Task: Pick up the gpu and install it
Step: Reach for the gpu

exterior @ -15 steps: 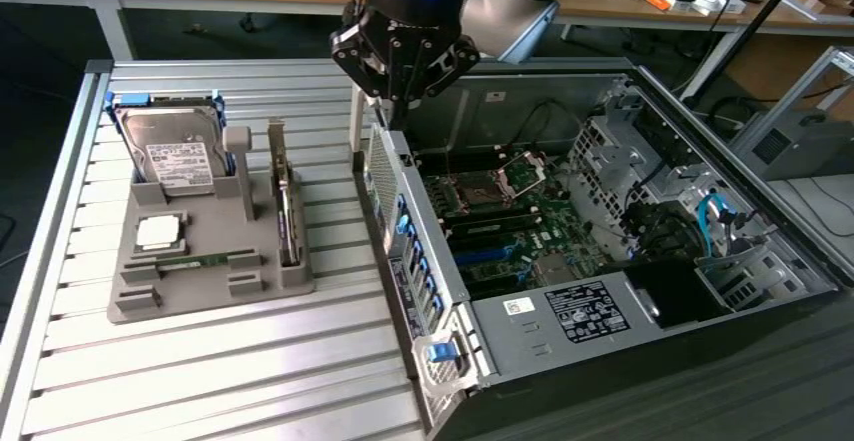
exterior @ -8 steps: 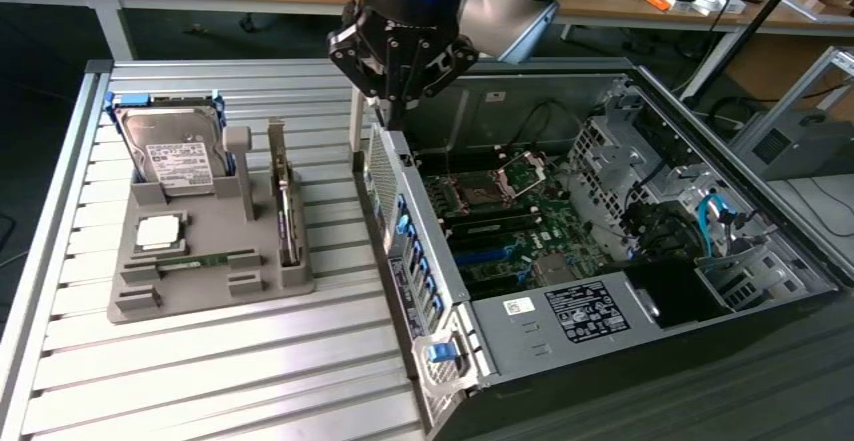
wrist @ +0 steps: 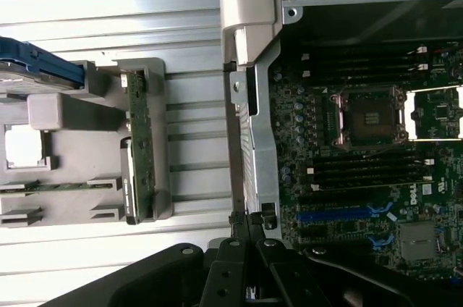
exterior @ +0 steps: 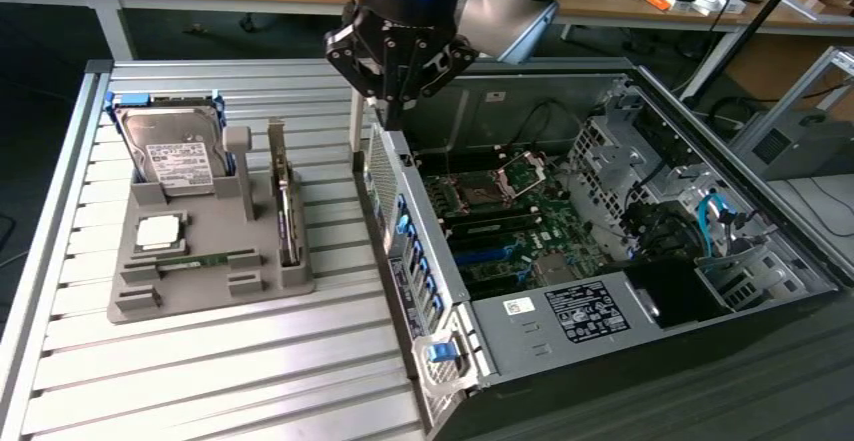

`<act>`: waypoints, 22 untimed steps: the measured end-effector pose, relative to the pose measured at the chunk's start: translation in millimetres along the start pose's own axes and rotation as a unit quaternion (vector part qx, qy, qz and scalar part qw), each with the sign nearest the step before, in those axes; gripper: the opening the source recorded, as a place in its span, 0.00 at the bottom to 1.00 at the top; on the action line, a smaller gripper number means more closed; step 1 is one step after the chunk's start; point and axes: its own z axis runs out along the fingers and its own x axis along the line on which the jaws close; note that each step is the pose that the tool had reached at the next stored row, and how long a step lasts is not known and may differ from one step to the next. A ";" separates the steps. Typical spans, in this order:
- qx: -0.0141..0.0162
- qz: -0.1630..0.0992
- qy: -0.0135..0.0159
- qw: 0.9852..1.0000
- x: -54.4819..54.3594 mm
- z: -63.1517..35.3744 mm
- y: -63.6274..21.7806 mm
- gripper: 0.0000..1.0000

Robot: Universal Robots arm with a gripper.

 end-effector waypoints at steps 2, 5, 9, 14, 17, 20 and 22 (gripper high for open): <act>0.000 0.000 0.000 1.000 0.9 0.0 -0.1 0.11; 0.000 0.000 0.000 1.000 2.3 0.0 -0.2 0.11; 0.000 0.000 0.000 1.000 4.1 -0.1 -0.3 0.11; 0.000 0.000 0.000 1.000 6.4 -0.1 -0.5 0.11; 0.000 0.000 0.000 1.000 7.8 -0.2 -0.6 0.11; 0.000 0.000 0.000 1.000 9.2 -0.2 -0.7 0.11; 0.000 0.000 0.000 1.000 9.8 -0.2 -0.7 0.11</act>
